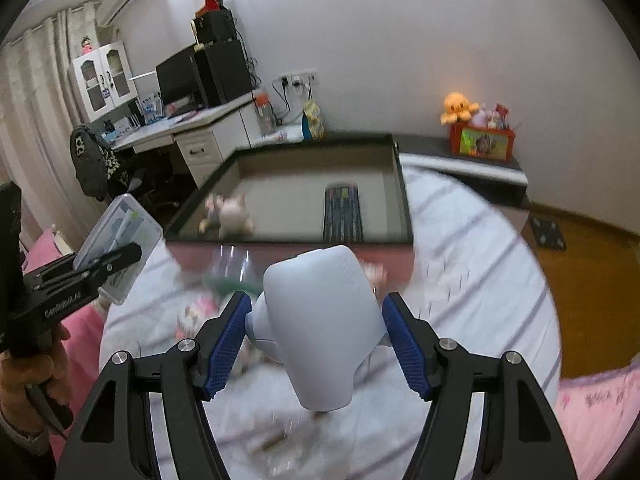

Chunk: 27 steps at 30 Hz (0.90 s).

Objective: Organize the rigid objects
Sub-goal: 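Carry the flosser case and white lamp into the box and release both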

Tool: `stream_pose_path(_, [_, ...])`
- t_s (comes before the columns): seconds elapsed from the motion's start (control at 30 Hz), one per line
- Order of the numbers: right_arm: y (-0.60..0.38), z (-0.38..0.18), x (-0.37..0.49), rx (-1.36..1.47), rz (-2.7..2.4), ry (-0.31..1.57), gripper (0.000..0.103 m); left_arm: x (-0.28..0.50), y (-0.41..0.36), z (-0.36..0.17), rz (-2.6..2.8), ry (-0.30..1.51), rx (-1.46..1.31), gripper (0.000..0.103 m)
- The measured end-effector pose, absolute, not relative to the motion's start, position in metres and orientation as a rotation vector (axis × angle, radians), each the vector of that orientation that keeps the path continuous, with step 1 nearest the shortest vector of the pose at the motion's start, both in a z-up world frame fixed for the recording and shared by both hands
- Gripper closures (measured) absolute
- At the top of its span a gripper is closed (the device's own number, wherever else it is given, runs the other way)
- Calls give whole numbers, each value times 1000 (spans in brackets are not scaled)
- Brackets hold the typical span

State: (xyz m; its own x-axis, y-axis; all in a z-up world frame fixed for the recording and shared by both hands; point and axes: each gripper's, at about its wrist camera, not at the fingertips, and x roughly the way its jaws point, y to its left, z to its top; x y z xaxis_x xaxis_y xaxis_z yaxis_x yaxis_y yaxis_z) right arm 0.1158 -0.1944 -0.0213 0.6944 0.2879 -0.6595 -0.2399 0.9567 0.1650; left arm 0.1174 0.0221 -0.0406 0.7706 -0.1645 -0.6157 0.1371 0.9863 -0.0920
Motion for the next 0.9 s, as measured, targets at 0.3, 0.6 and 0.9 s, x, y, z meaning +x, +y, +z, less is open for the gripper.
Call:
stream_pose_path(0.3, [-182,5,219,38,299,707,34,208,3,-18,-167,637,-47,71])
stream_pose_path(0.6, [-174,-28,306,49,265,794,36,304,-13,-49,-148,742,-50,71])
stream_pose_path(0.9, [-180,-37,317,63,254,819,17,306,-10,-54,-81,724,-32,0])
